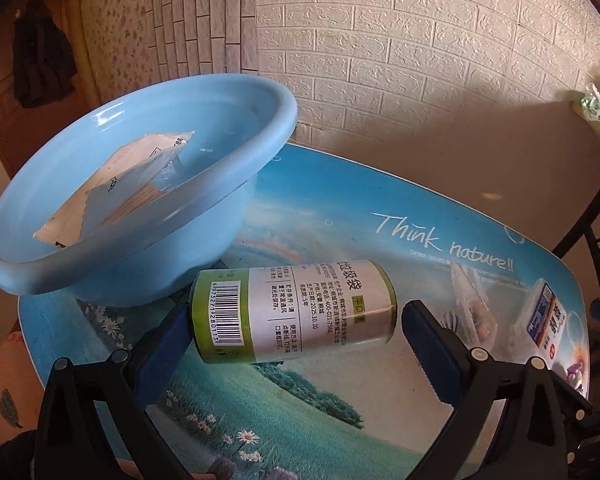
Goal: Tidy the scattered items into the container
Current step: 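Lower the left gripper onto the green-and-white can while the right gripper approaches the floss-stick box, then close the left gripper on the can while the right gripper grasps the floss-stick box, then carry the can and floss-stick box with both grippers over the blue basin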
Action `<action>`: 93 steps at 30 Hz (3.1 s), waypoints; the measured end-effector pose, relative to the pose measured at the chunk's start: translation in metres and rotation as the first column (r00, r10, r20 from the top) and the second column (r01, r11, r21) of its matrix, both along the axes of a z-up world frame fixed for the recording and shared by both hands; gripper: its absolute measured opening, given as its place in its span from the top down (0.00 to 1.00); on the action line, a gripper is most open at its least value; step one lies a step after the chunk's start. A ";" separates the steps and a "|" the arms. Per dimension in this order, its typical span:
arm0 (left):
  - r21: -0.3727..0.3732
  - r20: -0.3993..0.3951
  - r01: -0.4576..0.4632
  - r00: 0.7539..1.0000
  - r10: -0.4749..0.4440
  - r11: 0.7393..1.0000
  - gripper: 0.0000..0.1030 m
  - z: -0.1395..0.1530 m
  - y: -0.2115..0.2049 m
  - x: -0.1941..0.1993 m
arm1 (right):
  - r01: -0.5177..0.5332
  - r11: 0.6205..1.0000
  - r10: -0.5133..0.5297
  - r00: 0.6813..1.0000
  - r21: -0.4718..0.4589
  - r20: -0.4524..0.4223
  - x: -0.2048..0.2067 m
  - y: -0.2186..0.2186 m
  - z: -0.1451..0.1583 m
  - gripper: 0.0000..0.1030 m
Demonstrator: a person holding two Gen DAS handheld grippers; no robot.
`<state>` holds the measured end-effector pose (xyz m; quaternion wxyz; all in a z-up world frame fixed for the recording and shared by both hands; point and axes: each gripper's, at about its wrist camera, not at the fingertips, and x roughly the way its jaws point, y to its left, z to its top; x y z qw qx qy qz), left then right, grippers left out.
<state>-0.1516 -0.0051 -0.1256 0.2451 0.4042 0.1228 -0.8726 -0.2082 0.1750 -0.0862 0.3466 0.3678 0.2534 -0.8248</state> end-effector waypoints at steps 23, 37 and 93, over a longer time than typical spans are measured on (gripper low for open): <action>0.021 0.063 -0.001 0.998 0.000 1.000 0.05 -0.014 -0.012 -0.010 | -0.109 0.994 0.106 0.990 0.026 0.093 -0.034 -0.020 -0.025 0.18; 0.079 0.010 0.224 0.974 -0.225 0.971 0.05 -0.009 -0.005 0.014 | 0.007 0.998 -0.004 0.999 -0.058 0.054 -0.021 -0.004 0.000 0.19; -0.190 -0.394 0.402 0.804 -0.444 0.896 0.05 0.123 -0.083 0.171 | 0.461 0.831 -0.495 0.868 -0.312 -0.037 0.194 -0.082 0.120 0.19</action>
